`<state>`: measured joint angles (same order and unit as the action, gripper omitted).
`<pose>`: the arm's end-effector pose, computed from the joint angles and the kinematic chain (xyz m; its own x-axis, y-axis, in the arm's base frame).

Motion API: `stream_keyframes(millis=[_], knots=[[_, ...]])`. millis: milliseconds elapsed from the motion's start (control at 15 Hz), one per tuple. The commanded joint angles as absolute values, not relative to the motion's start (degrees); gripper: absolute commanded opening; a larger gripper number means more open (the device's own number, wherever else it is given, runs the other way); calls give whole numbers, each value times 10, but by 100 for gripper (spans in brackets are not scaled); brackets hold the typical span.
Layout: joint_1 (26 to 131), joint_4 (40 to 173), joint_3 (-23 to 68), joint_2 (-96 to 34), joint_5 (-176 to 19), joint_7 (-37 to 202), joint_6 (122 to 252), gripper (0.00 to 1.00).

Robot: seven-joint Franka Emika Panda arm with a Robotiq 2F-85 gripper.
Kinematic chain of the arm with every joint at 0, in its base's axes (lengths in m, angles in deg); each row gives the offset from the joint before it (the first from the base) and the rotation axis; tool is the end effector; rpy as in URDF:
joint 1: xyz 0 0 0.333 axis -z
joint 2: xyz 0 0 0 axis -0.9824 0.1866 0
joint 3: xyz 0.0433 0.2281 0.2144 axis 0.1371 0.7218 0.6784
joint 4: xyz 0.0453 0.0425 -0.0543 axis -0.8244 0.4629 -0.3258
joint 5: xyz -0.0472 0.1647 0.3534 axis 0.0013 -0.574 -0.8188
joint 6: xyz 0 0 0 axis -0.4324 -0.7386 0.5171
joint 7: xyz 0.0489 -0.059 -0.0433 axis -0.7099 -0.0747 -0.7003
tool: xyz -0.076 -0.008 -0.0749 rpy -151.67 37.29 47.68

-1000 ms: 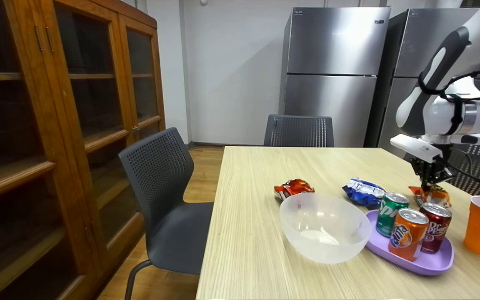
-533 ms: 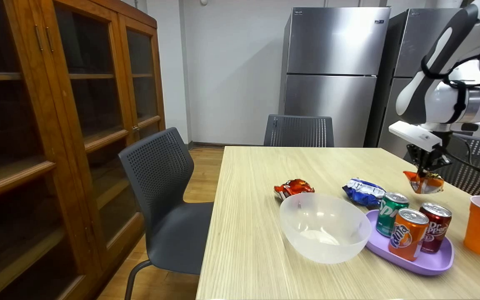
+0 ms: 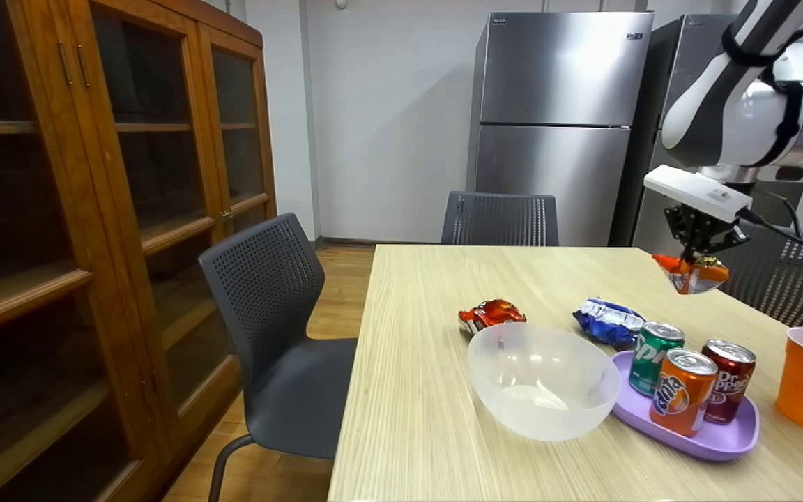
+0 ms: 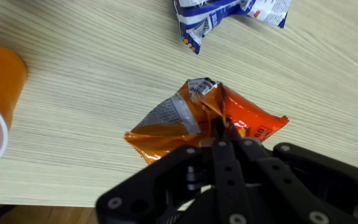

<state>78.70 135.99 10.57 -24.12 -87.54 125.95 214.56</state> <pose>0.5837 -0.1598 0.2575 0.3638 -0.8982 0.2466 -0.8852 -0.4158 -0.2087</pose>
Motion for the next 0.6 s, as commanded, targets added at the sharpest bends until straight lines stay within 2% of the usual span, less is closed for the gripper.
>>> stream_keyframes(millis=[0,533], knots=[[774,1445,115,-336,-854,1212,2161,0],[729,1560,138,-456,-768,1207,2170,0]])
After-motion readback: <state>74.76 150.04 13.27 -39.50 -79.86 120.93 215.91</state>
